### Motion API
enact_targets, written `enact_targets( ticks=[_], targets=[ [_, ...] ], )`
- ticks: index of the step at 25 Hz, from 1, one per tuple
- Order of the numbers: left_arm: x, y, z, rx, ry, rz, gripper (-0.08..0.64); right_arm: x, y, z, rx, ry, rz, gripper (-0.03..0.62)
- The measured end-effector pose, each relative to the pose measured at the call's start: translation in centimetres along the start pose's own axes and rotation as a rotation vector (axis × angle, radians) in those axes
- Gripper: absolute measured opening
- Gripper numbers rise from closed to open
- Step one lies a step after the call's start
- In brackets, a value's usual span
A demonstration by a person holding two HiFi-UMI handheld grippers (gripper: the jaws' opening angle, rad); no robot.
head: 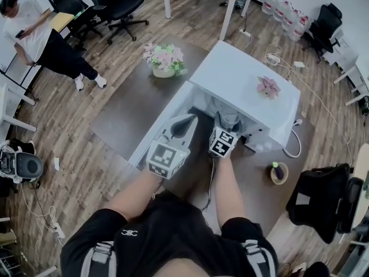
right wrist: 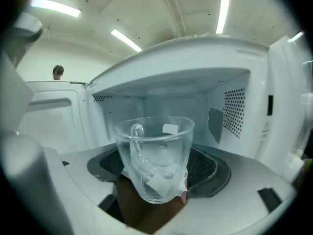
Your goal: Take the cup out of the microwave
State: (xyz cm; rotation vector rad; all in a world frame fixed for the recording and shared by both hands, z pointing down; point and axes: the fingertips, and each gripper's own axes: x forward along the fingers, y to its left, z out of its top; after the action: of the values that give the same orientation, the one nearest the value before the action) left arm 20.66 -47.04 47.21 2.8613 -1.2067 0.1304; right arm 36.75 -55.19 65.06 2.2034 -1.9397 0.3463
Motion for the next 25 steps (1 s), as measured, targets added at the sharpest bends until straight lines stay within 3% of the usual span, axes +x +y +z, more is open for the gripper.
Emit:
enact_targets(
  ticks=[6,18,25],
  targets=[
    [-1.2,-0.7,1.1,-0.013,-0.032,-0.037,0.0,-6.1,0.8,2.9,-0.018,-0.049,0.016,0.38],
    [-3.2,-3.7,3.0,-0.034,-0.076,-0.135,0.0,-17.7,1.2,14.9,-0.001,-0.254,0.031,0.379],
    [-3.6,-6.1,4.6,-0.006,-0.112,-0.194,0.0,-21.7,0.7,16.6,-0.06,-0.266,0.001,0.379]
  ],
)
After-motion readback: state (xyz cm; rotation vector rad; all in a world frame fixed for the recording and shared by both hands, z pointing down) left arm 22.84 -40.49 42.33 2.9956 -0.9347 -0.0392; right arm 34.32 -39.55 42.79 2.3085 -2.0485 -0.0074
